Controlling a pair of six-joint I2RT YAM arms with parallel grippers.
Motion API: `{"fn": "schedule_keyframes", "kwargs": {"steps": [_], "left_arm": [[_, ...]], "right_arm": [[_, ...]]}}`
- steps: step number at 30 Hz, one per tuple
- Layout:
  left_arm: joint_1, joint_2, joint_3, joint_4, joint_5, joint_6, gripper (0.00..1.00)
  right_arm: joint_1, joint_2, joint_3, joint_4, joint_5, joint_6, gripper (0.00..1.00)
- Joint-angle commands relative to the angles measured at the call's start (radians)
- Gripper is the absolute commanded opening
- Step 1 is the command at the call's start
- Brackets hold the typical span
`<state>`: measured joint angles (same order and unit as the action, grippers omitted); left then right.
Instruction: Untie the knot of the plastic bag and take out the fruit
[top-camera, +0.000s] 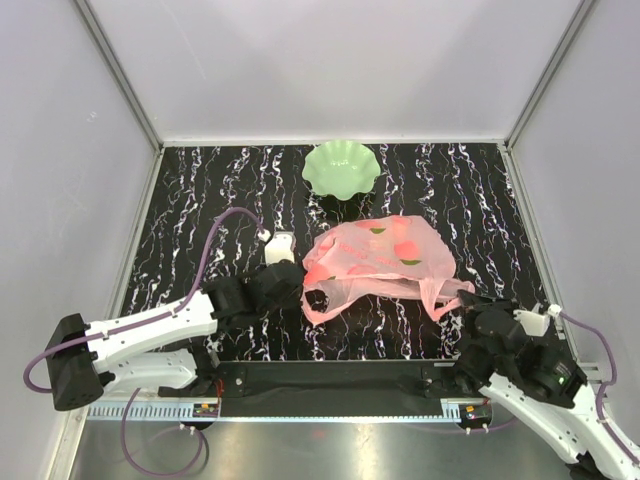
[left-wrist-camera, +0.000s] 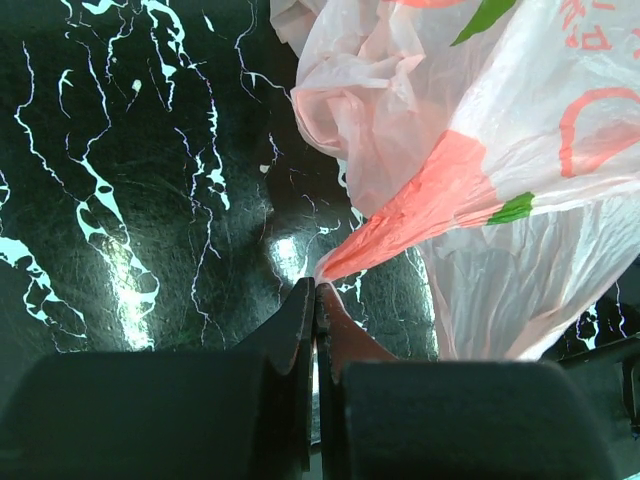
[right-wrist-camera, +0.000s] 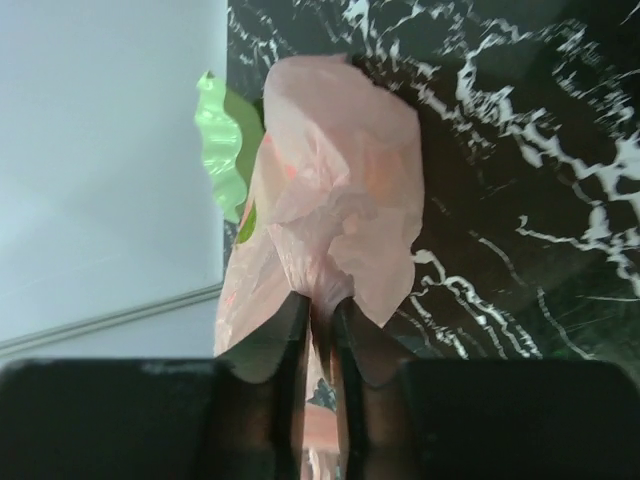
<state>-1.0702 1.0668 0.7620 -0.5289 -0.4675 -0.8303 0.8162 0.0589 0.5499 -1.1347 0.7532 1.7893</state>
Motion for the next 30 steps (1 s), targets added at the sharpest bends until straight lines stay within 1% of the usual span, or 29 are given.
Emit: {"fn": "schedule_keyframes", "kwargs": {"steps": [1,2,3,5,6,8,10,11,12,14,15,16,17,18,20,21,23,24,25,26,27,28,29,30], "left_arm": [[0.006,-0.007,0.026,0.03,-0.046,-0.004,0.0],[0.006,-0.008,0.03,0.038,-0.04,-0.004,0.0],[0.006,-0.01,0.033,0.044,-0.037,-0.001,0.0],[0.006,-0.018,0.043,0.07,-0.019,0.013,0.0],[0.006,-0.019,0.048,0.084,-0.008,0.026,0.0],[0.006,-0.015,0.063,0.11,0.015,0.042,0.0],[0.004,-0.004,0.098,0.13,0.029,0.068,0.0],[0.004,0.008,0.114,0.135,0.033,0.077,0.0],[0.004,0.016,0.146,0.138,0.044,0.085,0.0],[0.004,0.036,0.181,0.164,0.073,0.121,0.0],[0.004,0.041,0.228,0.168,0.081,0.141,0.0],[0.004,0.047,0.25,0.168,0.085,0.148,0.0],[0.004,0.05,0.275,0.171,0.092,0.157,0.0],[0.004,0.054,0.293,0.178,0.11,0.166,0.0],[0.004,0.062,0.356,0.169,0.121,0.189,0.0],[0.004,0.074,0.376,0.146,0.112,0.191,0.0],[0.004,0.081,0.402,0.095,0.118,0.198,0.0],[0.004,0.088,0.402,0.061,0.122,0.2,0.0],[0.003,0.09,0.399,0.044,0.124,0.2,0.0],[0.001,0.087,0.376,0.031,0.124,0.201,0.04],[0.0,0.079,0.363,0.023,0.107,0.209,0.15],[-0.004,0.055,0.35,0.026,0.098,0.218,0.41],[-0.008,0.041,0.34,0.03,0.081,0.233,0.57],[-0.011,0.029,0.345,0.035,0.069,0.272,0.69]], "right_arm": [[0.003,0.054,0.067,-0.103,0.123,-0.022,0.23],[0.003,0.077,0.093,-0.091,0.118,-0.045,0.28],[0.003,0.126,0.103,-0.073,0.101,-0.117,0.43],[0.003,0.172,0.139,-0.025,0.069,-0.198,0.55],[0.003,0.215,0.148,-0.016,0.031,-0.27,0.7],[0.003,0.255,0.188,-0.007,-0.009,-0.342,0.81],[0.003,0.298,0.217,0.006,-0.054,-0.459,0.9],[0.003,0.308,0.252,0.022,-0.063,-0.497,0.91],[0.003,0.318,0.272,0.035,-0.077,-0.581,0.91],[0.003,0.328,0.335,0.097,-0.098,-0.689,0.92],[0.001,0.353,0.363,0.104,-0.1,-0.753,0.93],[0.003,0.373,0.393,0.089,-0.094,-0.775,0.94],[0.001,0.395,0.459,0.07,-0.085,-0.798,0.94],[0.001,0.448,0.493,0.049,-0.063,-0.823,0.95],[0.001,0.501,0.586,-0.017,-0.04,-0.837,0.95],[0.003,0.545,0.605,-0.017,-0.043,-0.893,0.95],[0.003,0.587,0.646,0.045,-0.093,-0.988,0.94],[0.001,0.638,0.654,0.064,-0.165,-1.069,0.93],[0.003,0.668,0.663,0.099,-0.202,-1.106,0.93],[0.001,0.702,0.679,0.104,-0.233,-1.134,0.93],[0.003,0.76,0.682,0.105,-0.256,-1.159,0.93],[0.003,0.778,0.685,0.108,-0.255,-1.16,0.93],[0.003,0.789,0.67,0.119,-0.259,-1.165,0.93],[0.001,0.785,0.657,0.14,-0.261,-1.163,0.93]]}}
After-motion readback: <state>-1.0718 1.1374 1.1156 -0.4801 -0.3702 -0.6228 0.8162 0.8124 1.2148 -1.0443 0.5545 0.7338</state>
